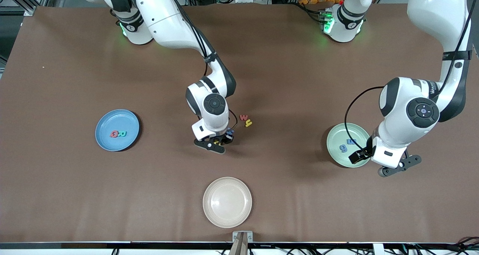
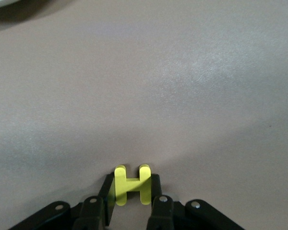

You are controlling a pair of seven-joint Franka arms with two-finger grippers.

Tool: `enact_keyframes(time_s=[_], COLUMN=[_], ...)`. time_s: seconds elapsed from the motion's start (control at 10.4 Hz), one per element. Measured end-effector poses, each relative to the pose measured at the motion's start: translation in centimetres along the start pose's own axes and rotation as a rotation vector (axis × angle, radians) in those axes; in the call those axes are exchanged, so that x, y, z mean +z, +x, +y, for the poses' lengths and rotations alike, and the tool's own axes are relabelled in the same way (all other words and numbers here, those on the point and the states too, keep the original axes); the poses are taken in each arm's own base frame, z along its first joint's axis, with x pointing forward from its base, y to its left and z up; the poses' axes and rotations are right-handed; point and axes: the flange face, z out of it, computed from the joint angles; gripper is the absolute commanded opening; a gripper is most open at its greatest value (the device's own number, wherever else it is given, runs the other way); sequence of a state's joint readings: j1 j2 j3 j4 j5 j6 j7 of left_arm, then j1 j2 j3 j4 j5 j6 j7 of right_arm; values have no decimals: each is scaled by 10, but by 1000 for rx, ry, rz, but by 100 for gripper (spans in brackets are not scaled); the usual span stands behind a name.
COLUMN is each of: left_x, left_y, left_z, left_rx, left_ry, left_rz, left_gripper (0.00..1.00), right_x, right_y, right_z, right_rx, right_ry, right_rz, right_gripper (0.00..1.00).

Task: Sort uppercase to blue plate, lowercase to green plate
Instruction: 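Carry the H to the blue plate while the left gripper reaches the letters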

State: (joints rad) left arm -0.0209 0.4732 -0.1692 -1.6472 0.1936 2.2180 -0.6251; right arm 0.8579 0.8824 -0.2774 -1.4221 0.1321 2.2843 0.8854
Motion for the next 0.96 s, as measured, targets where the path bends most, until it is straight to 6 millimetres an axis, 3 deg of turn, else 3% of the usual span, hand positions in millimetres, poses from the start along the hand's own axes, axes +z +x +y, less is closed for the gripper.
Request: enact_keyframes(time_s=[0.19, 0.58, 0.77, 0.96], left_x=[0, -11, -33, -40], left_y=[0, -2, -13, -31], left_z=[-1, 2, 15, 40], left_rx=[-1, 4, 25, 17], left_ry=[1, 6, 6, -6], left_rz=[0, -8, -18, -35], left_gripper=[100, 100, 100, 100], right_x=[-3, -20, -38, -58], right_y=[7, 38, 61, 87], right_z=[6, 37, 62, 103], right_rx=[-77, -218, -278, -352], right_ry=[-38, -101, -125, -129], right_rz=[-29, -98, -122, -135], right_gripper=[9, 9, 8, 7])
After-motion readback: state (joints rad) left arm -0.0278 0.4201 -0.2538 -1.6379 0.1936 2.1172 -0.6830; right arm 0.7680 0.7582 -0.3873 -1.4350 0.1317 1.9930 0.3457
